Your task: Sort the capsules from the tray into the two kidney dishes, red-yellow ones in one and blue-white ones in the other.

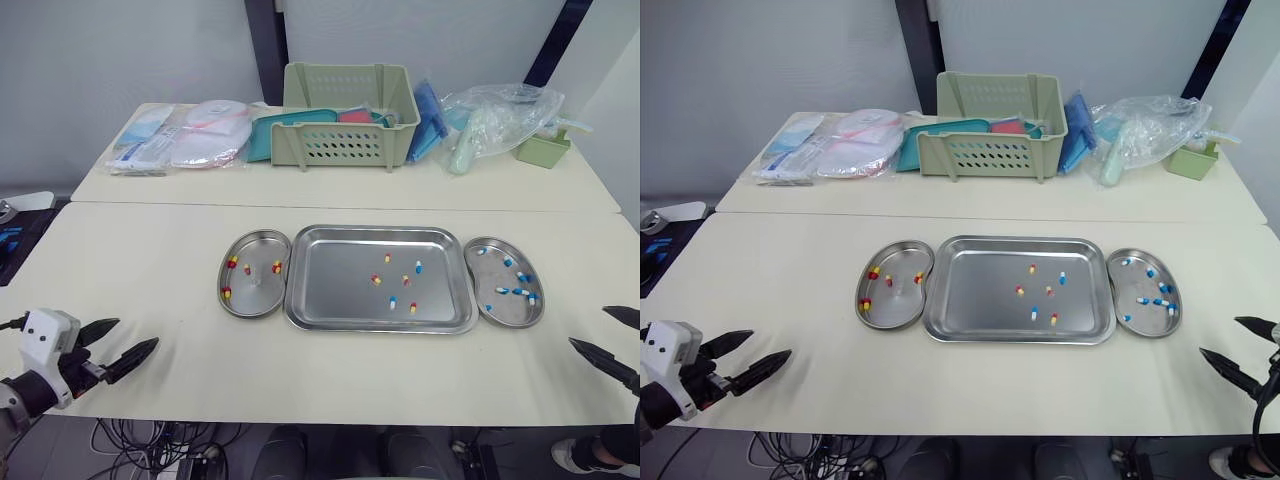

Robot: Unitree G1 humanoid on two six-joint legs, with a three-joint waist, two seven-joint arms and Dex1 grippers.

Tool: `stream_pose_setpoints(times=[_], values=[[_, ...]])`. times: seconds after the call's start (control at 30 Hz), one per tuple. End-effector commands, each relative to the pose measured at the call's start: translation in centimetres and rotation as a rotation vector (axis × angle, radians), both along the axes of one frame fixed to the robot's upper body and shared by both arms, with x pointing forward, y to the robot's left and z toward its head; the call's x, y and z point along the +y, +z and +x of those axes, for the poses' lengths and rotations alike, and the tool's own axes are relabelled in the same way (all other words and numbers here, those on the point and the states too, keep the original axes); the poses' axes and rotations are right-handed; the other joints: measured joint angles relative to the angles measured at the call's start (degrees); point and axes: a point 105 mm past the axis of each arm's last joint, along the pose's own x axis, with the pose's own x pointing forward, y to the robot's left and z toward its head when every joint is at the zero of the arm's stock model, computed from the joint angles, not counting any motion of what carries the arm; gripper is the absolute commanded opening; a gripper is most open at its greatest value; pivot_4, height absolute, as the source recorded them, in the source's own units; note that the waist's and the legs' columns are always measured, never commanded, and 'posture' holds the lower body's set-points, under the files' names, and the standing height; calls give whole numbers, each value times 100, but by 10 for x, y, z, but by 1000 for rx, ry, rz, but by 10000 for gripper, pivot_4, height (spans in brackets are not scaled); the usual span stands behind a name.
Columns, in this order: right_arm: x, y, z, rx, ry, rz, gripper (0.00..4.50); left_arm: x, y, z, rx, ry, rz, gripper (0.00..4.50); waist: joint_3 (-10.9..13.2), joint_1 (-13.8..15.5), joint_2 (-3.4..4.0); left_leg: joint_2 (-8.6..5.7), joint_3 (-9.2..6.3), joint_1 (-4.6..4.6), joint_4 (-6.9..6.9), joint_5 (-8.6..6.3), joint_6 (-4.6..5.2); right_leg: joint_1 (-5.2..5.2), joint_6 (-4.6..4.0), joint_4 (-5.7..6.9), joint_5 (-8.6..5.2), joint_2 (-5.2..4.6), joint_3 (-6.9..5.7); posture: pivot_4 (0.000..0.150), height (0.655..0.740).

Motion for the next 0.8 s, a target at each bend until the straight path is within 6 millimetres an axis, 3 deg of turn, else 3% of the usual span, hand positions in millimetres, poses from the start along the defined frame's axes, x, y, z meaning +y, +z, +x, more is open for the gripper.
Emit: stream_pose_setpoints(times=[0.03,0.13,0.33,0.43,0.6,0.8], values=[[7,12,-4,-30,49,-46,45000,-12,9,1,-20,-74,11,44672,0,0,0,0,-1,0,0,0,0,0,0,0,0,0,0,1500,7400],[24,11,-6,-33,98,-27,45000,-25,9,0,-7,-135,8,44672,0,-1,1,0,0,0,-1,0,0,0,0,0,0,0,0,1500,7400],[95,2,-15,-50,251,87,45000,-38,6,-7,-2,-148,-19,44672,0,-1,2,4,-3,-1,-2,0,0,0,0,0,0,2,-1,1500,7400],[119,-4,-17,-73,308,104,45000,-41,4,-12,5,-142,-22,44672,-1,-2,0,3,0,-1,0,0,0,0,0,0,0,1,2,1500,7400],[141,-14,-12,-105,351,130,45000,-41,1,-18,11,-128,-23,44672,-5,3,-7,3,-4,0,0,0,0,0,0,0,0,1,-2,1500,7400],[145,-19,-5,-118,373,126,45000,-43,4,-23,5,-150,-6,44672,-6,3,-8,2,-3,0,0,0,0,0,0,0,0,1,-1,1500,7400]])
